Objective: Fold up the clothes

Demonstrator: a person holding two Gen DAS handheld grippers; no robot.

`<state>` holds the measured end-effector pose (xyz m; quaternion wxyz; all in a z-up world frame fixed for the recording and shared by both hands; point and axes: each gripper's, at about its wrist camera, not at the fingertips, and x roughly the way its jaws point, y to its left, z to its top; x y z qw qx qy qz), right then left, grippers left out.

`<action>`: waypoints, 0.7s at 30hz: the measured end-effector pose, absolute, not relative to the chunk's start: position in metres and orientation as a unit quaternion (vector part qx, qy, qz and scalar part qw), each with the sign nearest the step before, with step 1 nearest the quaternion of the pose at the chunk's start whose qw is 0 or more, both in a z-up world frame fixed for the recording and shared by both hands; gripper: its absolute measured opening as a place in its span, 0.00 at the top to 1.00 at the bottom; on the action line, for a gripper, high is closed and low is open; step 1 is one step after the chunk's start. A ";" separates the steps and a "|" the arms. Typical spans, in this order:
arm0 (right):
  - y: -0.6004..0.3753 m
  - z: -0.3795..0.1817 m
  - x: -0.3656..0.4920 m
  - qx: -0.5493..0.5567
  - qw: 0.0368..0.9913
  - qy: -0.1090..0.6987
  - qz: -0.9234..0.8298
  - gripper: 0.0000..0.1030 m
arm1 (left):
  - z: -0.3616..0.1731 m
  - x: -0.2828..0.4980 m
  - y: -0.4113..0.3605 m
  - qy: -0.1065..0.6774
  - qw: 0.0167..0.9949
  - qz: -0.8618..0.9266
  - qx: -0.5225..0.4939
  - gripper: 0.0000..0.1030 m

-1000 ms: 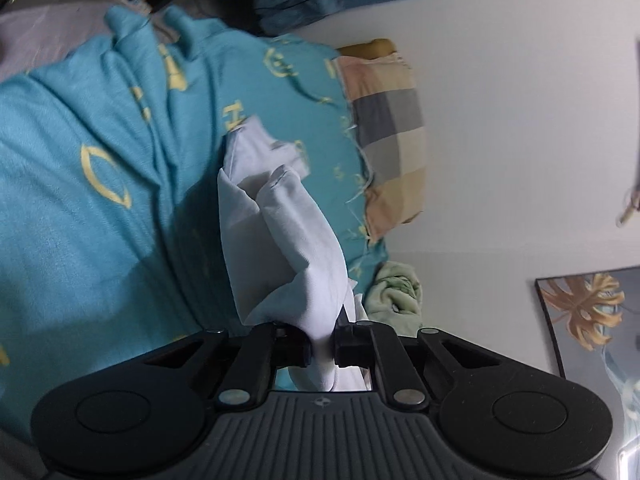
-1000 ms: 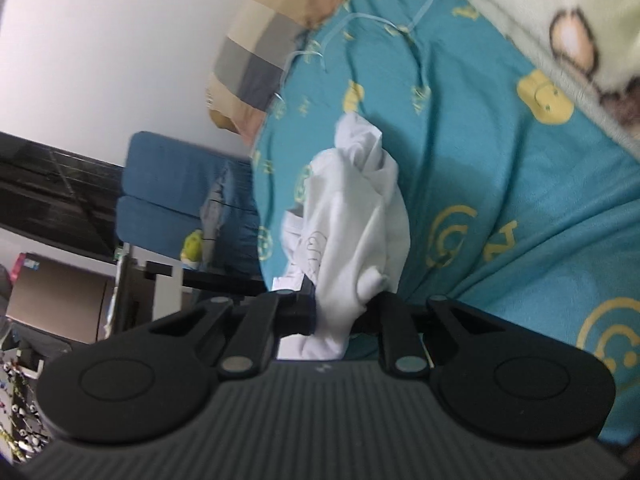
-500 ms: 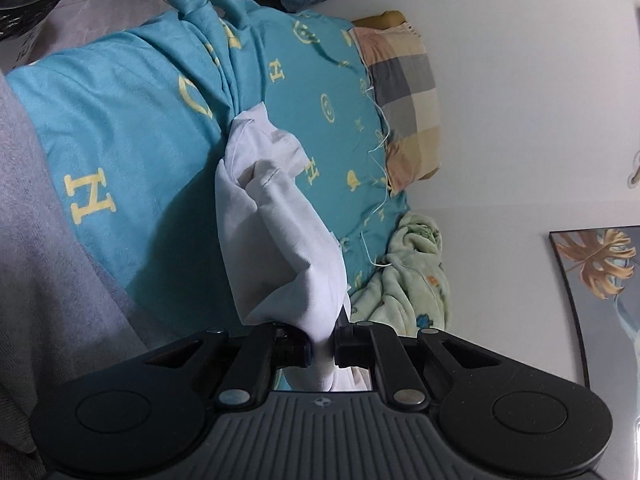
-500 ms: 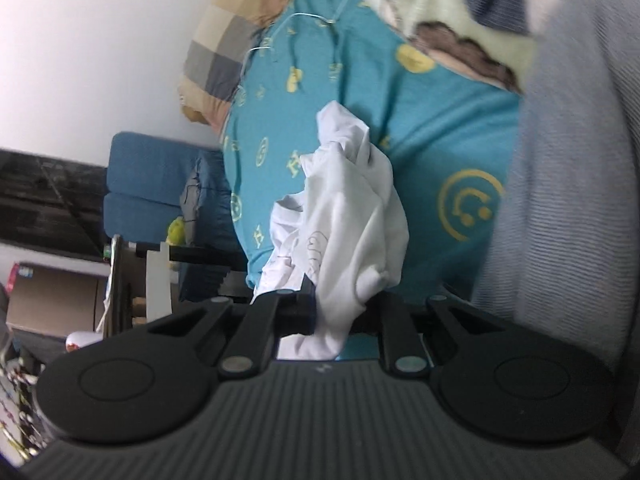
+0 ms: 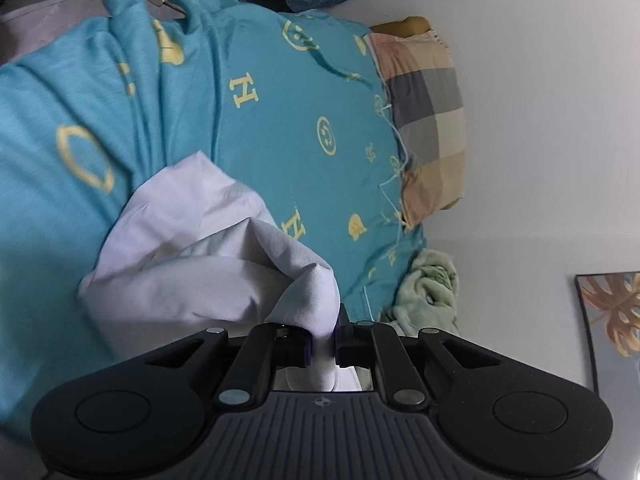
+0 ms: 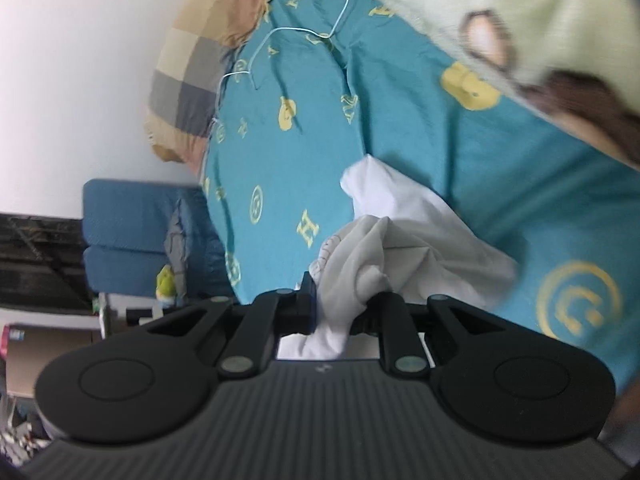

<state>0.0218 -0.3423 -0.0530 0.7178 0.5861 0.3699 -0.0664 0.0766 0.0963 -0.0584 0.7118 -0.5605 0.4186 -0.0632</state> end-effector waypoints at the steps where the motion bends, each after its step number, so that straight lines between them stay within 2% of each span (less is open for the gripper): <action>1: -0.344 -0.059 0.036 0.588 0.714 0.374 -0.071 0.84 | -0.067 0.093 0.096 0.423 0.712 -0.061 -0.557 0.90; 7: -0.350 -0.113 0.110 0.581 0.701 0.404 -0.087 0.84 | -0.120 0.165 0.096 0.449 0.718 -0.061 -0.528 0.89; 12: -0.362 -0.157 0.137 0.593 0.679 0.426 -0.079 0.84 | -0.146 0.189 0.093 0.464 0.731 -0.069 -0.495 0.89; 17: -0.360 -0.151 0.142 0.564 0.699 0.436 -0.062 0.84 | -0.140 0.190 0.087 0.459 0.760 -0.081 -0.454 0.87; 19: -0.359 -0.147 0.140 0.556 0.708 0.432 -0.046 0.77 | -0.132 0.186 0.083 0.452 0.775 -0.088 -0.432 0.77; 20: -0.359 -0.145 0.137 0.557 0.712 0.426 -0.033 0.65 | -0.125 0.182 0.081 0.444 0.788 -0.093 -0.417 0.70; 21: -0.358 -0.141 0.134 0.559 0.716 0.417 -0.017 0.46 | -0.116 0.176 0.078 0.432 0.803 -0.101 -0.398 0.55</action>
